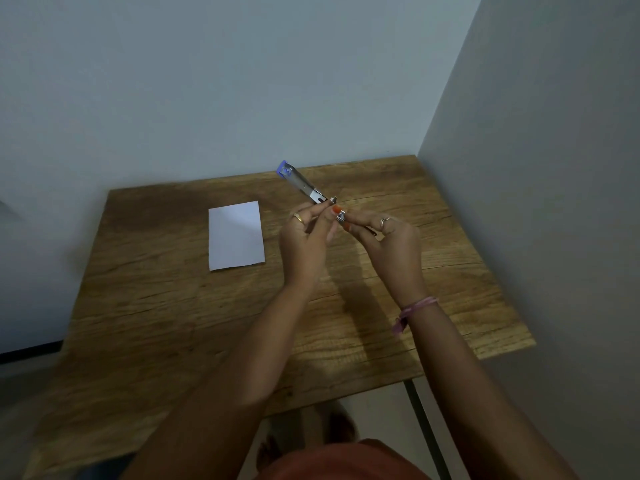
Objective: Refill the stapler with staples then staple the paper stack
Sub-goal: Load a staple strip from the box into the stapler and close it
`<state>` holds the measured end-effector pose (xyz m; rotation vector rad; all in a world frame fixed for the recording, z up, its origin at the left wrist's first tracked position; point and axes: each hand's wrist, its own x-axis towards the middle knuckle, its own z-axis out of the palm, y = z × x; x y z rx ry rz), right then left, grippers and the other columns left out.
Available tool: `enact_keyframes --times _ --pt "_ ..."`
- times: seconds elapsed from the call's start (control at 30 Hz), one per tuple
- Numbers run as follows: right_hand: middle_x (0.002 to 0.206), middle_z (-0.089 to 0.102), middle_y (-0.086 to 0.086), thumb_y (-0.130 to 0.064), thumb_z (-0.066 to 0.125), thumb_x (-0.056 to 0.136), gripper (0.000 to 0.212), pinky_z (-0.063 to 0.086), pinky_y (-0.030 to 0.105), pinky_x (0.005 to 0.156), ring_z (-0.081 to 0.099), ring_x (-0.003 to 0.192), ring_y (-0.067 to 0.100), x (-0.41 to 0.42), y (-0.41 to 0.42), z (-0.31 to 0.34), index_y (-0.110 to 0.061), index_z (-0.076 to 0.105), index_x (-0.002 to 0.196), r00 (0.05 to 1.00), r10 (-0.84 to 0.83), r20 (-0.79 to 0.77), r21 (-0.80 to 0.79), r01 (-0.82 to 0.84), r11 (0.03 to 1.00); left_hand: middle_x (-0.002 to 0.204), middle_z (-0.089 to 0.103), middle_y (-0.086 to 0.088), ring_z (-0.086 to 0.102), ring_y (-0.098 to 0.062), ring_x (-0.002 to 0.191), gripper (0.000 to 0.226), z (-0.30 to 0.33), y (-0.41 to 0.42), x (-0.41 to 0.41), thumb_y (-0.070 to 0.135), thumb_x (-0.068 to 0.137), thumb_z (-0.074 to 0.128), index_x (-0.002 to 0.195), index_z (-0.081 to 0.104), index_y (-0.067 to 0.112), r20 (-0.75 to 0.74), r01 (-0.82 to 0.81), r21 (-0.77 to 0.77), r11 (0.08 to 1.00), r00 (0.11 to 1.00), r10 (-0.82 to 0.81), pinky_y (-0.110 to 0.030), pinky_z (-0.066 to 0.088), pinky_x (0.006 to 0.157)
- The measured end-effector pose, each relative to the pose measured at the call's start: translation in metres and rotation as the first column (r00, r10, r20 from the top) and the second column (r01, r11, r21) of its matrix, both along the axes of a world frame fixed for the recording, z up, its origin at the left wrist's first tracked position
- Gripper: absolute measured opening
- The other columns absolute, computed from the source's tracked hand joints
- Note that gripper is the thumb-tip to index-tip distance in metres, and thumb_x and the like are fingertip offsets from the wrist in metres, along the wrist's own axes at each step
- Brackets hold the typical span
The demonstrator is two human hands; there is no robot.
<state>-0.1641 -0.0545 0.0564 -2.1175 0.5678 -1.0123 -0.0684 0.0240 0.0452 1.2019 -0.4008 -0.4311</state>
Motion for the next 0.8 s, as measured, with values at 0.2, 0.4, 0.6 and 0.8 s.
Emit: enact_keyframes --times 0.2,0.4,0.6,0.8 --pt "0.12 0.064 -0.002 -0.007 0.061 0.09 0.03 0.046 0.025 0.097 0.059 0.112 0.007 -0.011 -0.01 -0.009 -0.017 0.066 0.118 0.982 0.177 -0.068 -0.031 -0.179 0.983 0.118 0.062 -0.023 0.069 -0.019 0.101 0.015 0.006 0.003 0.007 0.011 0.087 0.067 0.087 0.072 0.026 -0.009 -0.016 -0.036 0.999 1.0 0.015 -0.022 0.056 0.077" --pt "0.127 0.059 0.0 -0.005 0.057 0.092 0.03 0.04 0.03 0.105 0.051 0.122 0.008 -0.024 -0.021 -0.012 -0.019 0.067 0.117 0.972 0.198 -0.123 0.065 -0.192 0.979 0.119 0.061 -0.025 0.069 -0.016 0.099 0.01 0.01 0.005 0.016 0.007 0.088 0.066 0.096 0.07 0.012 0.011 -0.051 -0.016 0.999 0.999 0.051 -0.019 0.055 0.074" --pt "0.113 0.067 0.002 0.001 0.053 0.091 0.03 0.048 0.026 0.092 0.059 0.111 0.01 -0.023 -0.024 -0.015 -0.016 0.071 0.108 0.969 0.233 -0.085 0.19 -0.214 0.958 0.121 0.062 -0.021 0.07 -0.011 0.096 0.014 0.008 0.007 0.02 0.01 0.087 0.068 0.095 0.07 0.022 0.01 -0.006 0.014 1.0 1.0 0.006 -0.017 0.054 0.073" --pt "0.099 0.073 0.007 0.002 0.06 0.088 0.029 0.055 0.029 0.082 0.069 0.09 0.019 -0.016 -0.018 -0.021 -0.016 0.064 0.11 0.963 0.193 0.186 0.589 -0.266 0.763 0.115 0.065 -0.015 0.067 -0.014 0.104 0.014 0.008 0.008 0.02 0.02 0.094 0.059 0.101 0.069 0.012 -0.12 -0.002 -0.026 1.0 0.993 -0.001 -0.018 0.054 0.077"
